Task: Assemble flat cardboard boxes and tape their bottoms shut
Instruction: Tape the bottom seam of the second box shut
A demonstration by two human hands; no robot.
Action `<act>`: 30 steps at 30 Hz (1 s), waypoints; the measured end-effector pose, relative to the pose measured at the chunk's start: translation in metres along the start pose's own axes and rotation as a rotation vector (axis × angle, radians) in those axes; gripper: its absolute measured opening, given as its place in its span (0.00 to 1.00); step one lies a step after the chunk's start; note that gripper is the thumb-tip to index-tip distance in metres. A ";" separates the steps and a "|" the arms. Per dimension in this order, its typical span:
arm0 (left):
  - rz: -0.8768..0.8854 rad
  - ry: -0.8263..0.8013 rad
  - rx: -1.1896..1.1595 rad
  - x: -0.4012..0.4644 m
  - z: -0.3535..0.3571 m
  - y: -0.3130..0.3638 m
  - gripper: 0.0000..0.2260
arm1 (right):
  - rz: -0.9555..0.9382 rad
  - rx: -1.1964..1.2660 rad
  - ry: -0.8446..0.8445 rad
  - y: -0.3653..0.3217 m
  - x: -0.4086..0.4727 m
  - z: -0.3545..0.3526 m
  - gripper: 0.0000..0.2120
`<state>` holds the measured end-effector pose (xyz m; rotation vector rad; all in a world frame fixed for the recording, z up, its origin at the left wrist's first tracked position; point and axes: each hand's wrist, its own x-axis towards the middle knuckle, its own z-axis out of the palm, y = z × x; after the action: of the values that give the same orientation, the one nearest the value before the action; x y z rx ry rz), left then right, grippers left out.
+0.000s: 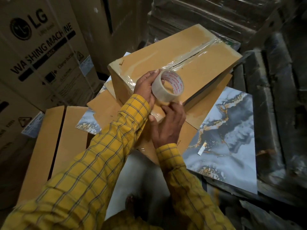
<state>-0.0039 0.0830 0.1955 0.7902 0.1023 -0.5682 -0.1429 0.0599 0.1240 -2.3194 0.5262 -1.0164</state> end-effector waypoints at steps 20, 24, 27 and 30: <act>0.169 0.042 0.290 0.040 -0.006 0.057 0.06 | -0.150 -0.321 -0.154 0.044 0.025 -0.071 0.28; 0.147 0.081 0.405 0.048 -0.012 0.045 0.05 | -0.042 -0.419 -0.127 0.035 0.029 -0.048 0.28; 0.134 0.061 0.442 0.049 -0.011 0.042 0.04 | -0.016 -0.432 -0.169 0.041 0.021 -0.043 0.25; 0.118 0.055 0.463 0.051 -0.013 0.044 0.05 | -0.009 -0.349 -0.177 0.042 0.017 -0.046 0.22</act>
<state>0.0635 0.0944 0.1999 1.2535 -0.0276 -0.4624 -0.1729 0.0031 0.1333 -2.6884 0.6648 -0.7595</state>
